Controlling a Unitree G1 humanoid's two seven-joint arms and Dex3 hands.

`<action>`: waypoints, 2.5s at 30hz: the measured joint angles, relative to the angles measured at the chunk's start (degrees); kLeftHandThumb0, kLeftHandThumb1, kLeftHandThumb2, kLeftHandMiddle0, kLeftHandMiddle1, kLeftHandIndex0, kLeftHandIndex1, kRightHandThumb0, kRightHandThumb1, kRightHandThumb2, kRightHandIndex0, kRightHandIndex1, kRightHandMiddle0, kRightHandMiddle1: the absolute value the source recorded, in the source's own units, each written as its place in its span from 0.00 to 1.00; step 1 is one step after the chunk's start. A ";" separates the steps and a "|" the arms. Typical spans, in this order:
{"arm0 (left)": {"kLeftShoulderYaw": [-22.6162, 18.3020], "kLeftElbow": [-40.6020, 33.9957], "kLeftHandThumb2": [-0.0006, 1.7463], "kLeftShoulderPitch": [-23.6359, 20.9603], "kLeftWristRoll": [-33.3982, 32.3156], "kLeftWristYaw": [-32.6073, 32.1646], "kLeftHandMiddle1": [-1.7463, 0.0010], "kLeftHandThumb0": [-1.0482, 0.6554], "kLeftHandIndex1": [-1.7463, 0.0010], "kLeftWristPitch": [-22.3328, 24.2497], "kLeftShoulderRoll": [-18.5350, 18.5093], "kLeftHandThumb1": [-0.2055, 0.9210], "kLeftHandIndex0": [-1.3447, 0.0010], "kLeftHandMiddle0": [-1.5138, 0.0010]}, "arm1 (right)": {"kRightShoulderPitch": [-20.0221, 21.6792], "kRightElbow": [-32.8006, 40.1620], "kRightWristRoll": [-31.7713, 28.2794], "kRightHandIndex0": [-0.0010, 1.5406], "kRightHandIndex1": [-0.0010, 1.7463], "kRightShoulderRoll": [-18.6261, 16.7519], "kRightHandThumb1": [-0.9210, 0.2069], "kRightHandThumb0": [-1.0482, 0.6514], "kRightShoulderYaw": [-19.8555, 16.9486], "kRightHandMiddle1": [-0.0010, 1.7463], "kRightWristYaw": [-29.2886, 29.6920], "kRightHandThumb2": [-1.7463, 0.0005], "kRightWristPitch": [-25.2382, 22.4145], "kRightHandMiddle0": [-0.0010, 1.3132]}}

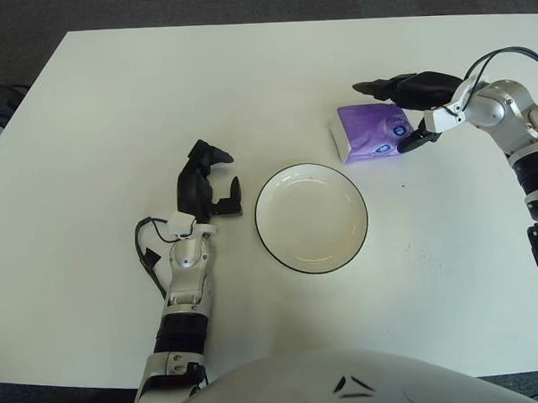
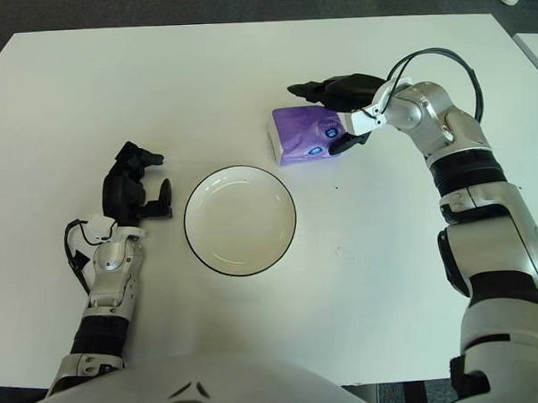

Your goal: Put the tissue paper into the plate.

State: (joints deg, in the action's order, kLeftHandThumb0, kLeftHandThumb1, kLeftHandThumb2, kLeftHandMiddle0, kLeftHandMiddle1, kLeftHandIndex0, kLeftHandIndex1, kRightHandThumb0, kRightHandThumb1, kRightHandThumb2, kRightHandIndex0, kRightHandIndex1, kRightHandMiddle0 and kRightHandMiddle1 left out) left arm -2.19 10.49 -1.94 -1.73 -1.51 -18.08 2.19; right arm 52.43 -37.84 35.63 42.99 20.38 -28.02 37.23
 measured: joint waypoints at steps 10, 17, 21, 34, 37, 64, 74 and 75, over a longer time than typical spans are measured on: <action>0.01 0.47 0.91 -0.20 -0.05 0.01 0.05 0.61 0.00 -0.65 0.02 0.24 0.56 0.46 | 2.75 -1.79 2.96 0.00 0.00 -0.45 0.49 0.02 2.67 0.00 -0.76 0.54 -1.02 0.00; 0.00 0.75 0.90 -0.46 -0.07 0.01 0.05 0.61 0.00 -0.84 0.06 0.25 0.57 0.47 | 4.82 -2.49 4.04 0.00 0.00 -0.49 0.47 0.00 3.94 0.00 -1.64 0.54 -1.17 0.00; -0.03 1.02 0.90 -0.73 -0.09 0.01 0.03 0.61 0.00 -0.90 0.07 0.25 0.58 0.47 | 5.62 -2.53 4.38 0.00 0.00 -0.49 0.43 0.00 4.51 0.00 -2.14 0.57 -1.14 0.00; -0.09 1.35 0.90 -1.17 -0.07 -0.07 0.07 0.61 0.00 -0.87 0.09 0.24 0.56 0.46 | 7.18 -2.06 5.41 0.00 0.00 -0.46 0.38 0.00 5.90 0.00 -4.98 0.60 -1.20 0.00; -0.09 1.43 0.90 -1.24 -0.07 -0.05 0.06 0.61 0.00 -0.96 0.09 0.24 0.56 0.46 | 7.54 -1.54 5.38 0.00 0.00 -0.46 0.38 0.00 5.90 0.00 -6.40 0.61 -1.26 0.00; -0.20 1.73 0.90 -1.67 -0.46 0.38 0.09 0.61 0.00 -0.94 0.12 0.23 0.54 0.45 | -2.55 24.66 1.32 0.00 0.00 2.61 0.31 0.00 2.76 0.00 -20.74 0.66 -11.86 0.00; -0.18 1.74 0.90 -1.72 -0.46 0.39 0.10 0.61 0.00 -1.03 0.13 0.22 0.54 0.43 | -3.64 29.95 0.85 0.00 0.00 2.71 0.32 0.00 1.46 0.00 -23.15 0.66 -14.80 0.00; -0.18 1.75 0.91 -1.72 -0.46 0.39 0.09 0.61 0.00 -1.06 0.13 0.22 0.55 0.44 | -3.92 30.20 0.84 0.00 0.00 2.71 0.32 0.00 1.41 0.00 -23.30 0.66 -14.96 0.00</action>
State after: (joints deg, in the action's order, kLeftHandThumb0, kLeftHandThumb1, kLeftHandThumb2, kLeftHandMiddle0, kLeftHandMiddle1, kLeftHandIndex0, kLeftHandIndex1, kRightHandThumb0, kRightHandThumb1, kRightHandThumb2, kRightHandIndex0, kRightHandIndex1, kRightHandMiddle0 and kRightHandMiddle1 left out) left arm -2.37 12.23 -3.66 -2.19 -1.11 -19.14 2.32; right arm 48.51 -7.64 36.47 45.69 21.79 -51.33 22.27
